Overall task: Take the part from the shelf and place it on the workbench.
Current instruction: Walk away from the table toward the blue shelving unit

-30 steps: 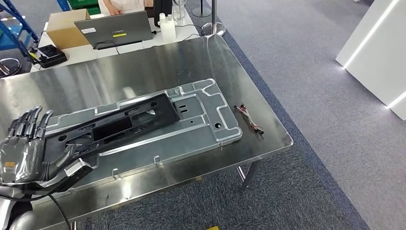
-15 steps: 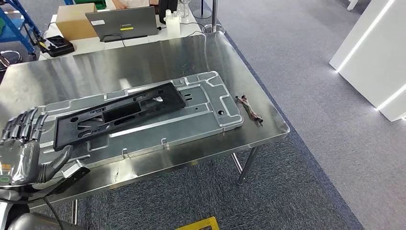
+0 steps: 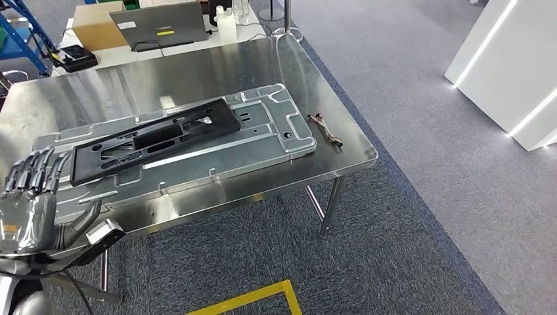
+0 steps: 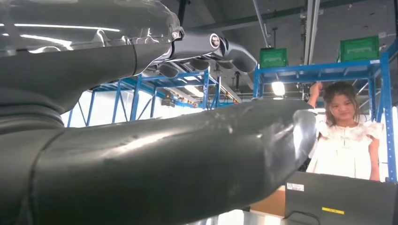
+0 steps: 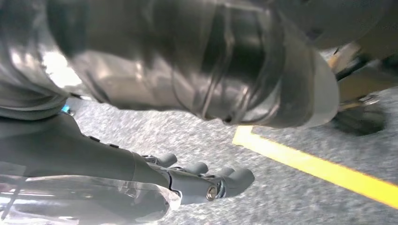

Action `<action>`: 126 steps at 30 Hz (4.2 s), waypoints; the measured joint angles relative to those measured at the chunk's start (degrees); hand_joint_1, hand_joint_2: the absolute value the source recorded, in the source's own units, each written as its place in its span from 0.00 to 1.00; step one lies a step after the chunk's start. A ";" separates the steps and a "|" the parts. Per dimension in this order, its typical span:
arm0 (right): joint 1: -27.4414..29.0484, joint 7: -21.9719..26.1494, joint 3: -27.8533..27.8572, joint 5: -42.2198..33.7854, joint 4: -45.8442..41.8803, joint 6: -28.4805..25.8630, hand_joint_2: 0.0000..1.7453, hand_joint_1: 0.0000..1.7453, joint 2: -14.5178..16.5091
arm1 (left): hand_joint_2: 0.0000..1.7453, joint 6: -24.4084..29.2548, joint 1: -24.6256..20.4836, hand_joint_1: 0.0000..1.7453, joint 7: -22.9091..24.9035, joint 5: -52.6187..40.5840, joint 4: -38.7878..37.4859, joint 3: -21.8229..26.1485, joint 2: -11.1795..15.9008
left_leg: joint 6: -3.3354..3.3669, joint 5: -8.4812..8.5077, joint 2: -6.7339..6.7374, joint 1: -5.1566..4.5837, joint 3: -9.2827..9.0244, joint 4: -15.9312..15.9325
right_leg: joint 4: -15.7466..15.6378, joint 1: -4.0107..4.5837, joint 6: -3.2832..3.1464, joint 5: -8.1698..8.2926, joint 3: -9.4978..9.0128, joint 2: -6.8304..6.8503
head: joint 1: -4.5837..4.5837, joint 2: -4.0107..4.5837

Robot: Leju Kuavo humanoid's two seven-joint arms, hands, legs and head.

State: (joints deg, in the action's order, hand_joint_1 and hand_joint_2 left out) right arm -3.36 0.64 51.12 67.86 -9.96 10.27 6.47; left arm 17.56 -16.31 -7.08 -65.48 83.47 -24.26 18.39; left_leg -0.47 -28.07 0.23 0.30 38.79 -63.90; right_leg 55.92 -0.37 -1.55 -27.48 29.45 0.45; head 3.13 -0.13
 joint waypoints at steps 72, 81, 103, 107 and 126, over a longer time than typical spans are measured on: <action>0.76 -4.63 9.34 -4.28 -0.45 -3.11 0.00 0.00 -1.24 | 0.00 -1.82 17.65 0.00 4.98 27.26 -72.29 48.84 -21.63 | 1.16 -4.40 0.15 -0.03 -13.72 6.37 | 3.16 0.42 1.96 3.23 6.36 0.72 | -0.01 0.00; 1.13 -5.31 9.85 -4.30 -0.45 -3.17 1.00 0.00 -1.21 | 0.00 -2.56 17.88 0.00 3.77 26.20 -72.67 49.39 -23.01 | 3.20 1.77 0.66 0.03 -6.36 6.46 | 18.03 -0.41 4.41 -6.94 9.00 0.05 | 0.01 0.00; 0.71 -5.85 9.43 -0.61 -0.47 -3.62 1.00 0.00 0.63 | 1.00 -7.88 17.84 0.00 5.73 29.50 -72.72 51.32 -22.58 | 1.82 -3.89 0.42 -0.52 -14.71 8.09 | 2.11 1.02 0.81 3.00 5.37 0.68 | -0.02 0.00; 1.07 -6.13 5.59 -2.34 -0.67 -3.89 1.00 0.00 0.72 | 0.75 -9.40 18.27 0.00 7.18 32.18 -72.58 51.88 -21.97 | 2.75 -2.11 0.68 0.08 -13.57 9.10 | 6.52 0.59 2.16 0.03 7.56 0.07 | -0.01 0.00; 7.42 -4.02 -18.32 -30.35 -2.40 -6.72 0.00 0.00 -1.32 | 0.00 -12.82 18.77 0.00 7.24 46.55 -66.13 42.51 -20.32 | 1.42 -1.10 0.55 0.29 -11.39 7.93 | 1.44 -0.35 1.98 -0.48 1.19 -0.44 | -0.03 0.00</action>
State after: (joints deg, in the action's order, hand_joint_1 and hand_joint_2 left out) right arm 4.07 -3.38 32.80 37.51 -12.36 3.55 5.15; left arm 4.74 2.46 0.15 -18.93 17.34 18.26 -1.93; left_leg 0.95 -29.17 0.78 0.59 27.40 -55.97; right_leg 57.36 -0.72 0.43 -27.97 30.64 0.01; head 3.10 -0.13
